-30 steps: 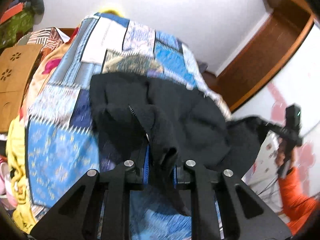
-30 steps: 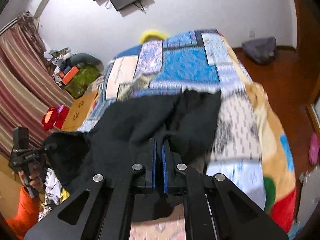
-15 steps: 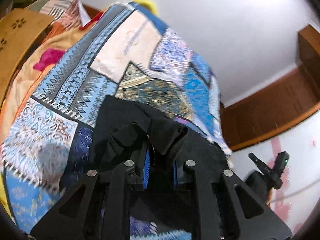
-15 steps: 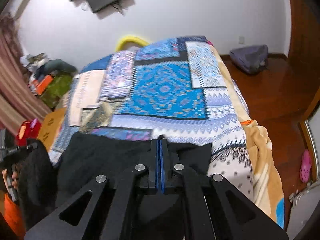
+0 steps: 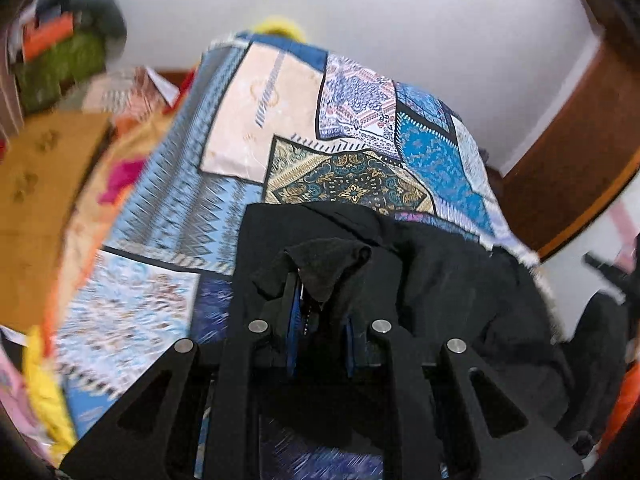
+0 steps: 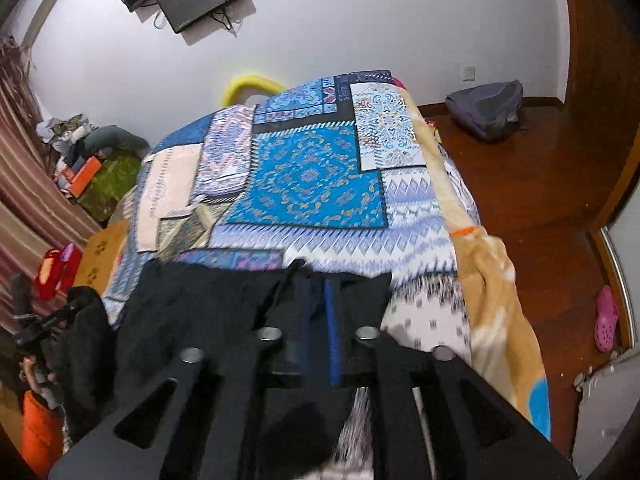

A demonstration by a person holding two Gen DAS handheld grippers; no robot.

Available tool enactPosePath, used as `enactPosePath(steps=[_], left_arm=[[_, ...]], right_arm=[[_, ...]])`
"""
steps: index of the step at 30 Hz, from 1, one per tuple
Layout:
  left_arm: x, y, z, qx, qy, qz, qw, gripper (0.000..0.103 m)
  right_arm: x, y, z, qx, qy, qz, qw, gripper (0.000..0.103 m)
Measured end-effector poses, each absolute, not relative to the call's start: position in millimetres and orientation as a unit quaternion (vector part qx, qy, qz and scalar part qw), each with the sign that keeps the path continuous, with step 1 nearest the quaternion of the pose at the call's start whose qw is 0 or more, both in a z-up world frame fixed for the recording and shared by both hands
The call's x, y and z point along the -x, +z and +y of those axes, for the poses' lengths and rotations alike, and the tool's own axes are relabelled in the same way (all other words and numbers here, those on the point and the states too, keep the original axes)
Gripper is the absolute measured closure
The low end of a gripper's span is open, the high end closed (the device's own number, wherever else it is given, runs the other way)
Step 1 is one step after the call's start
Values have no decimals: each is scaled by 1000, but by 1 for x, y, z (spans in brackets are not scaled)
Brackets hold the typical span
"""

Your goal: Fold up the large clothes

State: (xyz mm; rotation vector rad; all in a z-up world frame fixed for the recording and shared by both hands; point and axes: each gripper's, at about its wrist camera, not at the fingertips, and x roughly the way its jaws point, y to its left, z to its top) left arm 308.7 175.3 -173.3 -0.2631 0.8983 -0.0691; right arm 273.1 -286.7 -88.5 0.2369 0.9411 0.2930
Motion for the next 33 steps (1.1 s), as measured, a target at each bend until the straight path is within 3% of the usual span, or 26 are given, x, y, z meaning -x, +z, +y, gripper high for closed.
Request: enactPosePath(steps=[2, 6, 18, 29, 31, 33], left_arm=[[-292, -167, 169, 104, -31, 426, 898, 86], [-246, -158, 159, 77, -34, 418, 905, 86], [-140, -197, 192, 132, -14, 460, 878, 86], [-110, -235, 209, 190, 0, 488, 852, 86], [-110, -233, 206, 187, -1, 487, 853, 86], [-112, -229, 201, 177, -5, 488, 855, 86]], right_arm=[[-250, -75, -288, -116, 141, 454, 872, 44], [-212, -64, -277, -99, 148, 453, 873, 35], [-127, -132, -265, -98, 128, 532, 831, 35], [-108, -171, -292, -156, 150, 567, 795, 32], [-106, -174, -295, -177, 155, 575, 784, 37], [-103, -173, -294, -183, 167, 589, 769, 54]])
